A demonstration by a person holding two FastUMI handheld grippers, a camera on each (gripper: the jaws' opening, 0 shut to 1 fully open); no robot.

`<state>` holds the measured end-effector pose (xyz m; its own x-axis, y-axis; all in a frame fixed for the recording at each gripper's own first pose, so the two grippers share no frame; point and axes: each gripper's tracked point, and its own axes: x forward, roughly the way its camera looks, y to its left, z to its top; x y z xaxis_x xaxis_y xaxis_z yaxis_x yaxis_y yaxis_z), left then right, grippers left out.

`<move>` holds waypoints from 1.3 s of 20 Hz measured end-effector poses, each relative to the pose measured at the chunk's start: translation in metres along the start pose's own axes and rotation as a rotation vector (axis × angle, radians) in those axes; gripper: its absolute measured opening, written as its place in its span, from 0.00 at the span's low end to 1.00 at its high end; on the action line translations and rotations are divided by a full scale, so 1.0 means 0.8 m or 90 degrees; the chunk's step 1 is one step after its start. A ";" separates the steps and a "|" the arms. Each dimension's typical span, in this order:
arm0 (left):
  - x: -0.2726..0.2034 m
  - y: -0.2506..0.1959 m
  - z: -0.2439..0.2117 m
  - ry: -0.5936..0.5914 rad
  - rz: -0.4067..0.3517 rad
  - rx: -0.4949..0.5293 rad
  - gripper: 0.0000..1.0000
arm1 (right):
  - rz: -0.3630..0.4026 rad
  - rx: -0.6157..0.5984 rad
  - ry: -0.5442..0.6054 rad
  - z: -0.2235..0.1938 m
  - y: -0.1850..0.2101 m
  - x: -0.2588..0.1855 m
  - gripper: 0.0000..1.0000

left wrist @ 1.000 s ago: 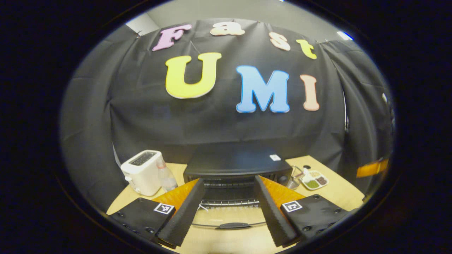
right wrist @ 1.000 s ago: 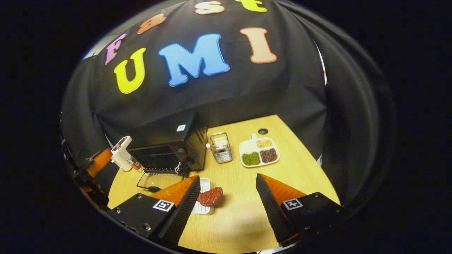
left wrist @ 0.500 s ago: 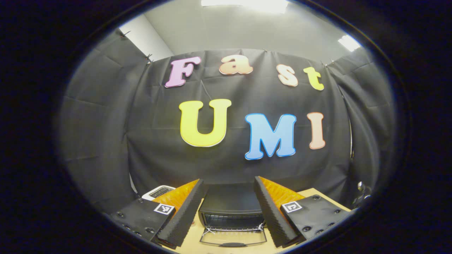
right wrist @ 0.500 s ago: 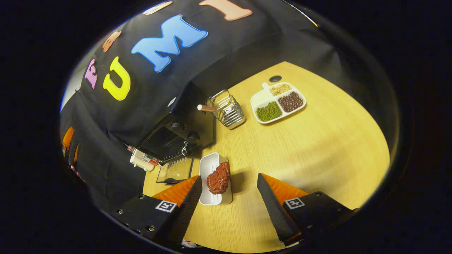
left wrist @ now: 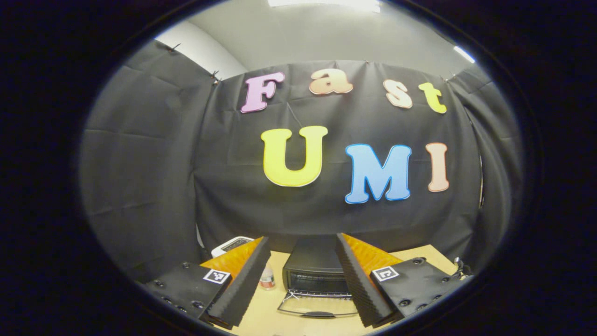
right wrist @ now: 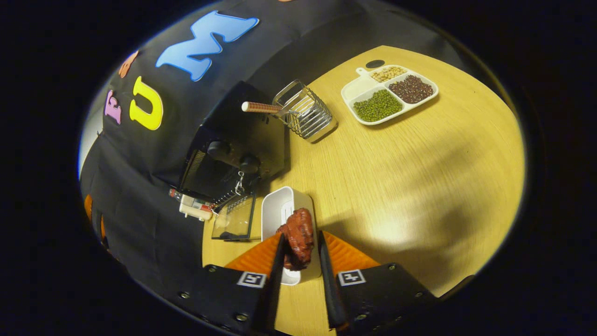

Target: Open the electric oven with the left hand, put the food in, and close the electric oven.

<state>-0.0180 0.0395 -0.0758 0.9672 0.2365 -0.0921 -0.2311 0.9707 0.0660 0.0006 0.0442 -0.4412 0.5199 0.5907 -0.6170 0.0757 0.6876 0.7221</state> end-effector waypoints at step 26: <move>0.075 0.078 0.008 -0.012 -0.159 -0.024 0.95 | 0.185 0.120 -0.157 0.058 0.249 -0.011 0.09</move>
<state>0.0262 0.1137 -0.0708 0.9966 -0.0106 -0.0819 0.0112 0.9999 0.0072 0.0509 0.1563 -0.2774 0.7289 0.6140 -0.3029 0.0383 0.4051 0.9135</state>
